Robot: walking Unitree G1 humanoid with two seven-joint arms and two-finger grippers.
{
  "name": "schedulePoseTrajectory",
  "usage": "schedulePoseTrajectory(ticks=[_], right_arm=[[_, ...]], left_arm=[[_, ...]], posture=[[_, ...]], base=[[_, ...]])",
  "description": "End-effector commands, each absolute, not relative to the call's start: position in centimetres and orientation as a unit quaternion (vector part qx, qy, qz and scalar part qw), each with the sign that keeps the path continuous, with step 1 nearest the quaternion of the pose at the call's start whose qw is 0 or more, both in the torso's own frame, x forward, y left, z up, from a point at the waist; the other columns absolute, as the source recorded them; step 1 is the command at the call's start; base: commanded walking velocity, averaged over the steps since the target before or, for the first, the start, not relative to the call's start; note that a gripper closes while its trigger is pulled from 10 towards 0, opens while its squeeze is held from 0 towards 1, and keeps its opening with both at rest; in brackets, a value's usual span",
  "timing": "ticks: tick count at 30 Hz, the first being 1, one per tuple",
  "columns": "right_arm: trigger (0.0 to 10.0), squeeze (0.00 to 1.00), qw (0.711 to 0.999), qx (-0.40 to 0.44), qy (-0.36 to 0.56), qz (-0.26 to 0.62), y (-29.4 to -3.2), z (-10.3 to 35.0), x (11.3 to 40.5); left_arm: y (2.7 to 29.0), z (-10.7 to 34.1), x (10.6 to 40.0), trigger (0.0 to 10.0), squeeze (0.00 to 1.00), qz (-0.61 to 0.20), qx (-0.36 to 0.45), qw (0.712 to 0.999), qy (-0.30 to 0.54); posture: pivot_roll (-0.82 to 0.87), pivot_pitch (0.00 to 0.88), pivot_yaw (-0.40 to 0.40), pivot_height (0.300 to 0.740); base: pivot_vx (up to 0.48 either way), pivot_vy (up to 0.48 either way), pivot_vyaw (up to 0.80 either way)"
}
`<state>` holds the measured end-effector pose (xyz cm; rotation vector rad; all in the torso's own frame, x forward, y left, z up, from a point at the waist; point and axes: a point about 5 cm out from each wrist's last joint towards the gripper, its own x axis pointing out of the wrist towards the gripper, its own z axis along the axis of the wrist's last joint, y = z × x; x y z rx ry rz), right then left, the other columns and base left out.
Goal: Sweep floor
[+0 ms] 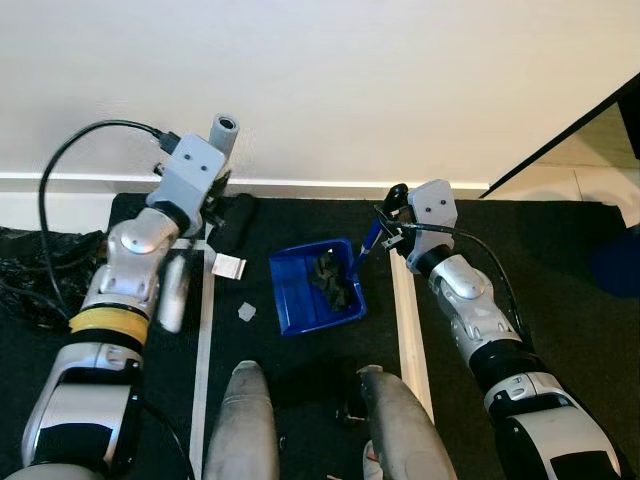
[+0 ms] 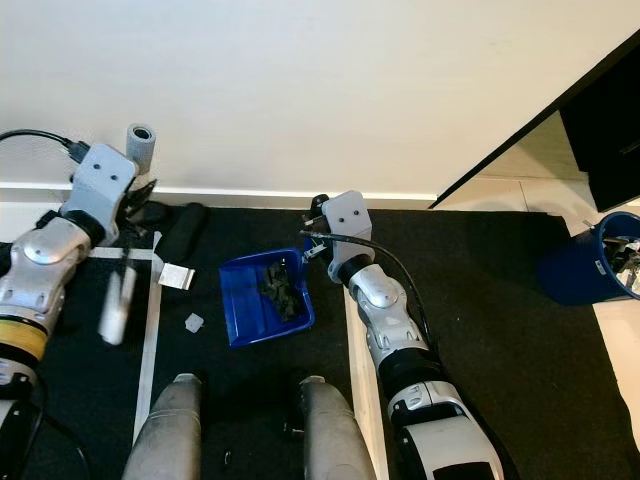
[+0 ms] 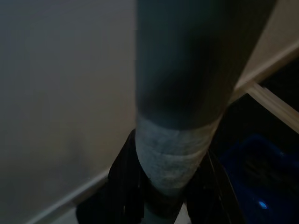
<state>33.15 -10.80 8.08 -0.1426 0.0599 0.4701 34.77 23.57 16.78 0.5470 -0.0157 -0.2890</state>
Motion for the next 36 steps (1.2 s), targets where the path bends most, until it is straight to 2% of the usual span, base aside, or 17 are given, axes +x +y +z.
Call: schedulePoseTrajectory(ticks=[1,4,6,8,9,13,17,19,25,29,33,34,36], right_arm=[[10.0,0.00,0.936,-0.071,0.256,0.229,-12.5,-0.8,28.0],[10.0,0.00,0.936,-0.071,0.257,0.229,-12.4,-0.8,28.0],[10.0,0.00,0.936,-0.070,0.258,0.229,-12.4,-0.9,27.9],[10.0,0.00,0.935,-0.070,0.260,0.230,-12.3,-1.0,27.9],[10.0,0.00,0.935,-0.070,0.260,0.230,-12.3,-1.0,27.9],[10.0,0.00,0.935,-0.069,0.262,0.231,-12.4,-1.0,27.8],[10.0,0.00,0.934,-0.071,0.263,0.230,-12.6,-1.1,27.7],[10.0,0.00,0.934,-0.072,0.264,0.232,-12.6,-1.2,27.6],[10.0,0.00,0.933,-0.073,0.265,0.233,-12.7,-1.4,27.1],[10.0,0.00,0.933,-0.073,0.267,0.232,-12.9,-1.6,26.8],[10.0,0.00,0.933,-0.072,0.270,0.227,-13.2,-1.9,26.4],[10.0,0.00,0.933,-0.072,0.271,0.226,-13.4,-1.9,26.3],[10.0,0.00,0.933,-0.072,0.271,0.225,-13.4,-1.9,26.3]], left_arm=[[23.4,16.7,34.4,10.0,0.00,-0.160,0.260,0.952,-0.009],[23.4,16.3,34.3,10.0,0.00,-0.164,0.258,0.952,0.005],[23.4,15.4,34.1,10.0,0.00,-0.169,0.255,0.951,0.035],[23.7,12.7,33.4,10.0,0.00,-0.158,0.266,0.945,0.108],[23.7,12.7,33.4,10.0,0.00,-0.158,0.266,0.945,0.108],[24.7,10.6,33.0,10.0,0.00,-0.074,0.245,0.955,0.149],[24.5,9.6,32.9,10.0,0.00,-0.030,0.207,0.968,0.140],[23.2,8.3,32.8,10.0,0.00,-0.003,0.155,0.981,0.119],[20.8,6.0,32.3,10.0,0.00,0.068,0.059,0.989,0.118],[19.6,5.1,32.0,10.0,0.00,0.103,0.011,0.986,0.128],[17.0,4.9,32.4,10.0,0.00,0.123,-0.061,0.983,0.125],[15.7,5.4,32.9,10.0,0.00,0.130,-0.105,0.979,0.114],[14.9,6.0,33.4,10.0,0.00,0.121,-0.111,0.981,0.104]], posture=[[0.04,0.333,-0.134,0.740],[0.04,0.332,-0.131,0.740],[0.04,0.332,-0.131,0.740],[0.04,0.333,-0.130,0.740],[0.04,0.333,-0.130,0.740],[0.04,0.329,-0.129,0.740],[0.03,0.330,-0.132,0.740],[0.03,0.333,-0.132,0.740],[0.00,0.357,-0.123,0.740],[-0.02,0.369,-0.114,0.740],[-0.02,0.373,-0.110,0.740],[-0.02,0.374,-0.109,0.740],[-0.02,0.374,-0.109,0.740]], base=[[0.000,0.000,0.00],[0.000,0.000,0.00],[0.000,0.000,0.00],[0.000,0.000,0.00],[0.000,0.000,0.00],[0.000,0.000,0.00],[0.000,0.000,0.00],[0.000,0.000,0.00],[0.000,0.000,0.00],[0.000,0.000,0.00],[0.000,0.000,0.00],[0.000,0.000,0.00],[0.000,0.000,0.00]])
